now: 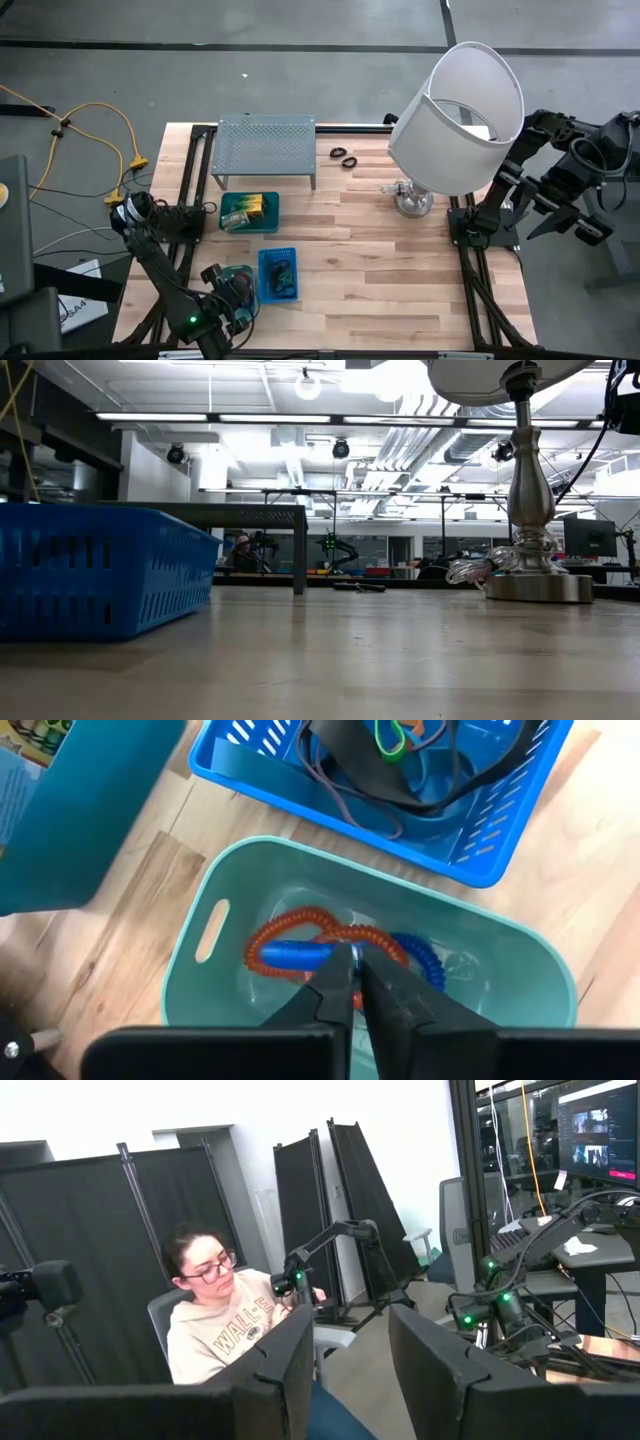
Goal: Pick & Place Office Desk Supplies
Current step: Put the blue spring keychain into the green bin, then put the top black spring keychain into the green bin
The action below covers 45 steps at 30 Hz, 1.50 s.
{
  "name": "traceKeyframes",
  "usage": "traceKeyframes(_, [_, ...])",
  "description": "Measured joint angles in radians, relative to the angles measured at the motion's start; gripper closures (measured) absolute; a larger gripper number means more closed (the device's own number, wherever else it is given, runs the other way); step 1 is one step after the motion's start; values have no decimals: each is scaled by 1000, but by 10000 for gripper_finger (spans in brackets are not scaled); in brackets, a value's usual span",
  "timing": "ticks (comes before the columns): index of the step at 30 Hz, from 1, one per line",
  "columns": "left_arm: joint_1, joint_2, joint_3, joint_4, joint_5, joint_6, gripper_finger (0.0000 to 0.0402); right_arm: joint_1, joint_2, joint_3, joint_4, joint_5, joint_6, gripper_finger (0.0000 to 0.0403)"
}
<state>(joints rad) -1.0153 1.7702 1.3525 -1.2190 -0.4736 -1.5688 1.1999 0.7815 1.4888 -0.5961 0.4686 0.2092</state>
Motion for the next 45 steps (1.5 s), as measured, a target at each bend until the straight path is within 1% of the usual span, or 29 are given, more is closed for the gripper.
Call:
traceKeyframes(9, [0, 0, 0, 4, -1, -1, 325, 0, 0, 0, 0, 0, 0, 283])
traceKeyframes(16, [16, 0, 0, 4, -6, 1, 318, 0, 0, 0, 0, 0, 0, 283])
traceKeyframes(20, [63, -7, 0, 5, -45, 79, 318, 0, 0, 0, 0, 0, 0, 283])
traceKeyframes(22, [107, -20, 0, 10, -60, 160, 318, 0, 0, 0, 0, 0, 0, 283])
traceKeyframes(25, [187, -36, 0, 61, -81, 341, 318, 0, 0, 0, 0, 0, 0, 283])
traceKeyframes(31, [374, -65, 0, 268, -79, 800, 318, 0, 0, 0, 0, 0, 0, 283])
traceKeyframes(35, [487, -69, 0, 407, -40, 1045, 318, 0, 0, 0, 0, 0, 0, 283])
traceKeyframes(39, [582, -69, 0, 535, -5, 1219, 318, 0, 0, 0, 0, 0, 0, 283])
traceKeyframes(42, [647, -69, 0, 612, 8, 1314, 318, 0, 0, 0, 0, 0, 0, 283])
traceKeyframes(45, [717, -68, 0, 666, 44, 1380, 318, 0, 0, 0, 0, 0, 0, 283])
